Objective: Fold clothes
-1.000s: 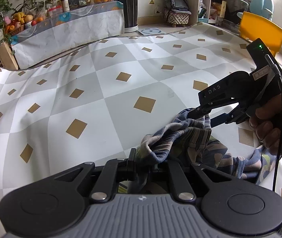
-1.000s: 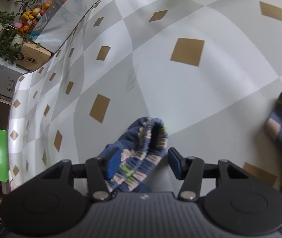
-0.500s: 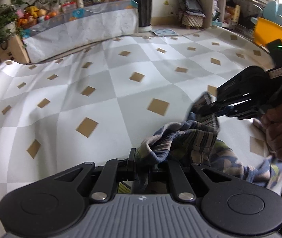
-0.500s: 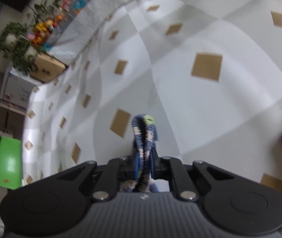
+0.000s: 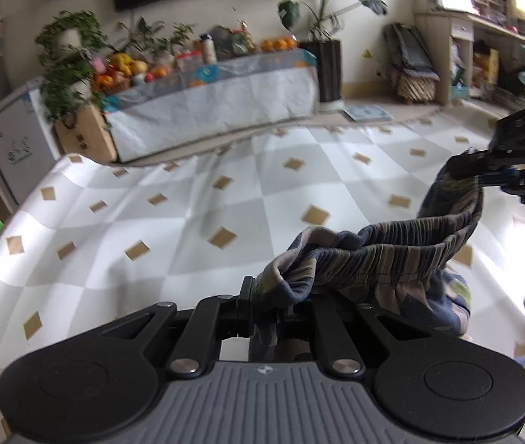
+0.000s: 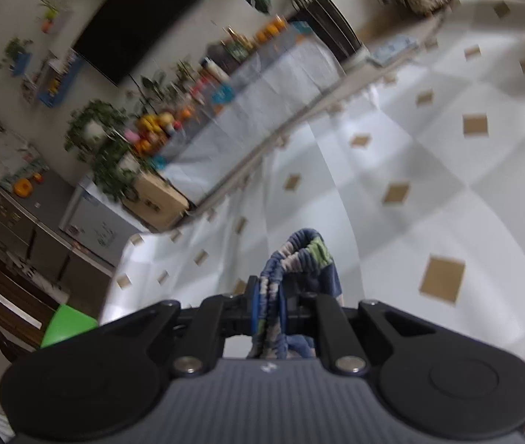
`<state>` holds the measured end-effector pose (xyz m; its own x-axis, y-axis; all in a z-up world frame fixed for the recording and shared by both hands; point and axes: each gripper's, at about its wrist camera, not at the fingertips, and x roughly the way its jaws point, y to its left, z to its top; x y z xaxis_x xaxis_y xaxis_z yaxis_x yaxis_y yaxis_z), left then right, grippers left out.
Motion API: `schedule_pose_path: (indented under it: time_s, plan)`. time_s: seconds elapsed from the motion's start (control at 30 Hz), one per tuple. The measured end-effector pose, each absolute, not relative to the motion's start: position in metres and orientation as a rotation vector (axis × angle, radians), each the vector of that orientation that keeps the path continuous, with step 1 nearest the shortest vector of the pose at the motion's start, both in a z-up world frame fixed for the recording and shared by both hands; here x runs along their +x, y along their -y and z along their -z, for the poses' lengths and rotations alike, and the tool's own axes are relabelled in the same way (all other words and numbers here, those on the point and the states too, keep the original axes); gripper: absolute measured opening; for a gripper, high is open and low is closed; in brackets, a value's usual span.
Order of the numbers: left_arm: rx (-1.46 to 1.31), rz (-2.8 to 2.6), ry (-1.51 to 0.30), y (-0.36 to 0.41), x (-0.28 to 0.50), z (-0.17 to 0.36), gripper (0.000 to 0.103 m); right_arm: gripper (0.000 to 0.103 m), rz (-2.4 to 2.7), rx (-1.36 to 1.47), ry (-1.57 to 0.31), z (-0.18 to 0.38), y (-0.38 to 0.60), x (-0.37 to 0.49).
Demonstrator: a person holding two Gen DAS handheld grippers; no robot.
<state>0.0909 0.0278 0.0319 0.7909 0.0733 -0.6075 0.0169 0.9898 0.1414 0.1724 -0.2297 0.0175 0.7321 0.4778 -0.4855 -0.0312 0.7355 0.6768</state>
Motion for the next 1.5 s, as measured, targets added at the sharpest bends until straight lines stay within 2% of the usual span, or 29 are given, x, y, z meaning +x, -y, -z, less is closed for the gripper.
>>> schedule_pose_path:
  time_s: [0.17, 0.73, 1.03, 1.27, 1.5]
  plan:
    - [0.138, -0.06, -0.585, -0.024, 0.09, -0.045, 0.009, 0.009, -0.343, 0.704, -0.6, -0.039, 0.239, 0.173]
    - [0.129, -0.136, -0.465, -0.027, 0.081, -0.062, 0.009, 0.009, -0.383, 0.672, -0.552, -0.054, 0.239, 0.163]
    - [0.257, -0.217, -0.201, -0.001, 0.056, -0.095, 0.009, 0.009, -0.416, 0.653, -0.43, -0.083, 0.238, 0.15]
    - [0.185, -0.213, -0.245, -0.014, 0.058, -0.104, 0.009, 0.009, -0.419, 0.645, -0.385, -0.102, 0.236, 0.134]
    - [0.159, -0.217, -0.184, -0.011, 0.034, -0.126, 0.009, 0.009, -0.428, 0.648, -0.316, -0.125, 0.238, 0.101]
